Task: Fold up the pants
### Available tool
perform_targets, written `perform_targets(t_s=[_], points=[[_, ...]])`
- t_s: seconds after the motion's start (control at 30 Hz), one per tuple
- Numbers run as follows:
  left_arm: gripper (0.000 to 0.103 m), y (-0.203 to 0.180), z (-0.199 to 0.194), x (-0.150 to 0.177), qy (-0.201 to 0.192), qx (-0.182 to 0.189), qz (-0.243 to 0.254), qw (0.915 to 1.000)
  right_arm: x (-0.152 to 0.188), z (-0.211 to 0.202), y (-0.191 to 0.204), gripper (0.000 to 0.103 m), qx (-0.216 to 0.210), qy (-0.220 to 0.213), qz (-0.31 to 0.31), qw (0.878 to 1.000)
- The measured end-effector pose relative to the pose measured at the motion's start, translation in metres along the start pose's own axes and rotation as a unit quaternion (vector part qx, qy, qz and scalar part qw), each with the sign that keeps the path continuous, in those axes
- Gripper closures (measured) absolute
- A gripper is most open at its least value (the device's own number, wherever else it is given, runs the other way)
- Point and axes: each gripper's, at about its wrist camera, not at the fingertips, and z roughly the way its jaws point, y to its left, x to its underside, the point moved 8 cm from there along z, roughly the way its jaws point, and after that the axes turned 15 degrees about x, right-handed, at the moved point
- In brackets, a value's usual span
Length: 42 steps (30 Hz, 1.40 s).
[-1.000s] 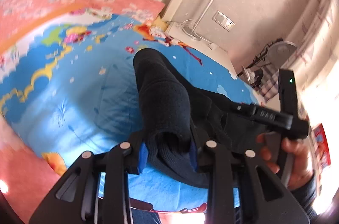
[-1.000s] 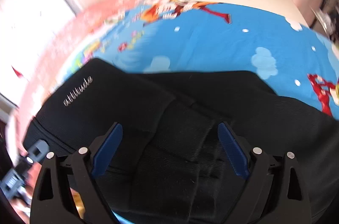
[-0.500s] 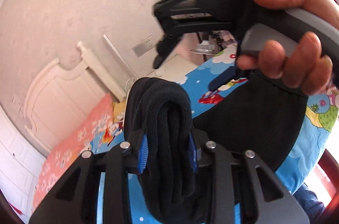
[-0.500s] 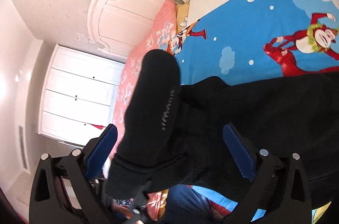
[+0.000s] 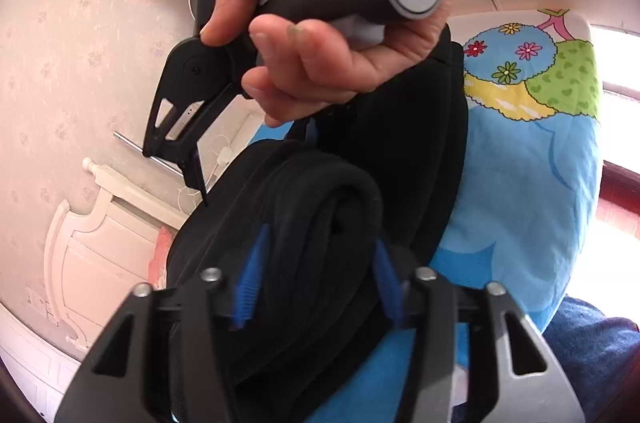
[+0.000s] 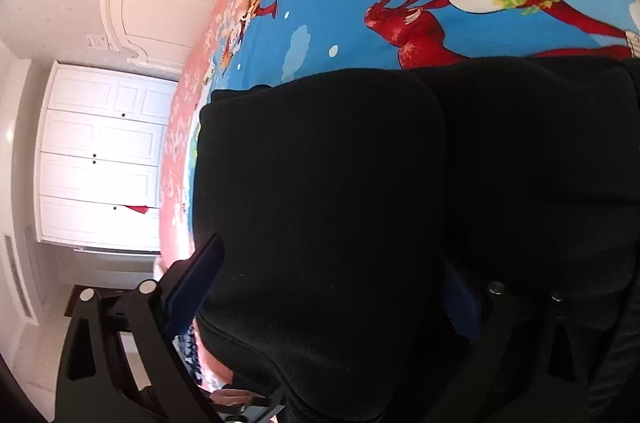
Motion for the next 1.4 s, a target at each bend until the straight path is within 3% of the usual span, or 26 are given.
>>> perform_targets(t_s=[0.03, 0.1, 0.3, 0.37, 0.43, 0.57, 0.6, 0.67, 0.7, 0.77, 0.8, 0.83, 1.0, 1.07, 1.1, 1.13, 1.2, 1.3, 1.4], points=[[0.03, -0.001, -0.001, 0.002, 0.0, -0.012, 0.007, 0.9999, 0.0, 0.002, 0.002, 0.015, 0.017, 0.001, -0.007, 1.0], [0.03, -0.003, -0.001, 0.008, 0.005, -0.036, 0.022, 0.9991, -0.001, 0.004, 0.002, 0.016, 0.034, 0.005, -0.014, 0.999], [0.025, 0.01, 0.007, 0.024, 0.029, -0.087, 0.043, 0.9948, -0.007, 0.004, -0.005, 0.018, 0.02, 0.023, 0.0, 1.0], [0.069, 0.015, 0.015, 0.034, 0.039, -0.068, 0.036, 0.9963, -0.007, 0.004, -0.005, 0.02, 0.022, 0.024, 0.005, 0.999], [0.077, 0.016, 0.01, 0.04, 0.037, -0.055, 0.025, 0.9975, -0.007, 0.001, -0.006, 0.021, 0.019, 0.025, 0.009, 0.999], [0.079, 0.017, -0.005, 0.043, 0.014, -0.069, 0.035, 0.9969, -0.012, -0.003, -0.012, 0.027, 0.008, 0.022, 0.031, 0.999], [0.079, 0.003, -0.01, 0.035, 0.014, -0.071, 0.042, 0.9965, -0.013, -0.004, -0.013, 0.029, 0.011, 0.017, 0.038, 0.999], [0.074, -0.011, -0.008, 0.038, 0.023, -0.062, 0.057, 0.9962, -0.015, -0.007, -0.013, 0.041, 0.022, 0.007, 0.036, 0.999], [0.067, -0.008, -0.008, 0.042, 0.021, -0.063, 0.06, 0.996, -0.016, -0.008, -0.013, 0.046, 0.031, 0.004, 0.034, 0.999], [0.046, 0.001, -0.009, 0.039, 0.009, -0.088, 0.059, 0.9944, -0.016, -0.012, -0.016, 0.051, 0.028, 0.002, 0.039, 0.999], [0.025, 0.003, -0.014, 0.038, 0.0, -0.099, 0.059, 0.9933, -0.017, -0.015, -0.015, 0.051, 0.02, 0.001, 0.039, 0.999], [0.021, 0.003, -0.016, 0.039, -0.006, -0.104, 0.064, 0.9925, -0.018, -0.015, -0.015, 0.05, 0.017, 0.002, 0.039, 0.999], [0.021, -0.013, -0.009, 0.032, -0.013, -0.089, 0.088, 0.9921, -0.025, -0.008, -0.017, 0.048, 0.025, 0.01, 0.043, 0.999], [0.03, -0.011, 0.006, 0.032, 0.005, -0.073, 0.081, 0.994, -0.026, -0.007, -0.011, 0.064, 0.04, 0.004, 0.034, 0.999], [0.048, -0.009, 0.008, 0.032, 0.006, -0.053, 0.078, 0.9955, -0.027, -0.009, -0.008, 0.068, 0.042, 0.003, 0.033, 0.999], [0.078, -0.003, 0.003, 0.029, -0.002, -0.06, 0.068, 0.9959, -0.028, -0.014, -0.004, 0.074, 0.044, -0.001, 0.03, 0.999], [0.081, 0.01, -0.011, 0.021, -0.014, -0.064, 0.051, 0.9965, -0.029, -0.03, 0.003, 0.078, 0.046, -0.013, 0.024, 0.999], [0.082, 0.022, -0.033, 0.004, -0.039, -0.089, 0.076, 0.9924, -0.031, -0.07, 0.021, 0.08, 0.039, -0.044, 0.001, 0.998], [0.082, 0.028, -0.046, -0.017, -0.061, -0.089, 0.097, 0.9894, -0.032, -0.109, 0.028, 0.08, 0.044, -0.073, -0.013, 0.996]])
